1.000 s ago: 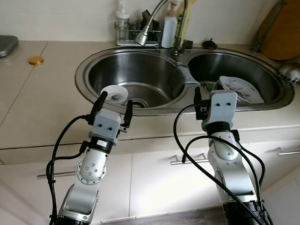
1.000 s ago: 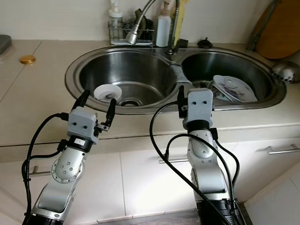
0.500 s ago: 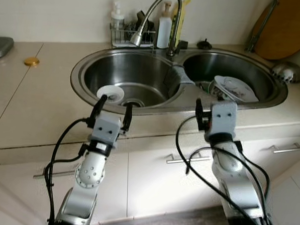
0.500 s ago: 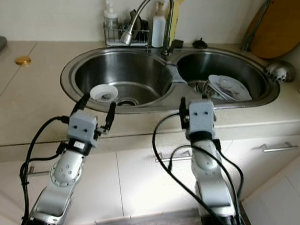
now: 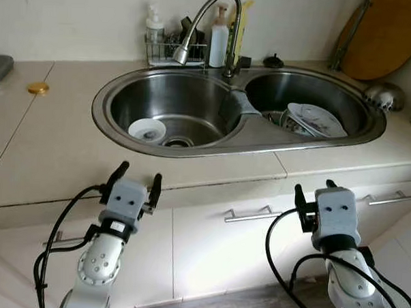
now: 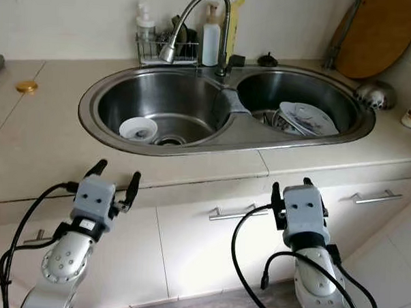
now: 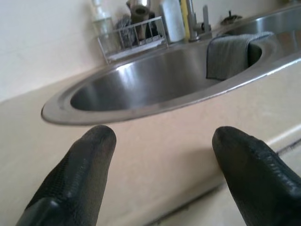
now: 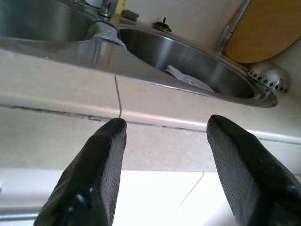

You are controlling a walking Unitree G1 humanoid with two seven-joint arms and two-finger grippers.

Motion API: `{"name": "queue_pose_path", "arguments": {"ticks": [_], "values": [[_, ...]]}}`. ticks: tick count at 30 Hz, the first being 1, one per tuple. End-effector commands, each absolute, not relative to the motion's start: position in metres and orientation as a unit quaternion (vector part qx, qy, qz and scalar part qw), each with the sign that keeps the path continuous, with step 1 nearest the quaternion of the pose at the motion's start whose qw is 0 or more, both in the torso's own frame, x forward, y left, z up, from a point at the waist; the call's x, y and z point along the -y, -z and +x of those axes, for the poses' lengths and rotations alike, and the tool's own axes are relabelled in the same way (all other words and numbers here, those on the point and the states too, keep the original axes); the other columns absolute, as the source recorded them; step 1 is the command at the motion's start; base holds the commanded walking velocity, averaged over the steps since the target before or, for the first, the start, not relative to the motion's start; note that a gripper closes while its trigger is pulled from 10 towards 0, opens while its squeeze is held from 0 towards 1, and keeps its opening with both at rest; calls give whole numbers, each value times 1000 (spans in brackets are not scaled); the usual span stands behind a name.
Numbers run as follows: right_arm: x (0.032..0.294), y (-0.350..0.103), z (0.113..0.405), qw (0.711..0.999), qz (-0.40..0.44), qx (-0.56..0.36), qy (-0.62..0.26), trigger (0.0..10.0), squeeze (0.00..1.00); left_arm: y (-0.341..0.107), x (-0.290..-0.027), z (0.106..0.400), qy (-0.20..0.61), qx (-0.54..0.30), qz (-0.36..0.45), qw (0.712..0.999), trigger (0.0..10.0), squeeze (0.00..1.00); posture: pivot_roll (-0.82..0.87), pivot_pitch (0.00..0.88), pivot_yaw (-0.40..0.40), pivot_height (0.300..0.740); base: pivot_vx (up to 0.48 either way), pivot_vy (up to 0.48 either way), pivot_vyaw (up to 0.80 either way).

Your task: Kitchen organization

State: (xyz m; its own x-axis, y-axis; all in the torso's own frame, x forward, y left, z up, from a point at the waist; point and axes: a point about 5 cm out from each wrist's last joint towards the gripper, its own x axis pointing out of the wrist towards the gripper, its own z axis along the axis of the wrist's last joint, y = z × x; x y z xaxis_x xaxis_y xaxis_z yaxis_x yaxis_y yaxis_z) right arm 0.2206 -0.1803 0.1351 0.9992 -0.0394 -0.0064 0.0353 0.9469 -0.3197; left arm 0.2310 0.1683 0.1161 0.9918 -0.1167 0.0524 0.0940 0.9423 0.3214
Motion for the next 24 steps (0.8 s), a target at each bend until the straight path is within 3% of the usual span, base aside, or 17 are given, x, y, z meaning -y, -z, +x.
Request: {"name": "queue_pose_path", "arguments": {"ticks": [1,24], "values": [[177,-140,215,984,-180,-1,5,10000,0,-115,-168,226,58,17,157,986,10000,0,75,0,-29,740,0,0,0],[171,-138,206,980,-200,6,-8,10000,0,-116,-175,209,47,-24,146,988,10000,0,98,0,-37,740,0,0,0]]}}
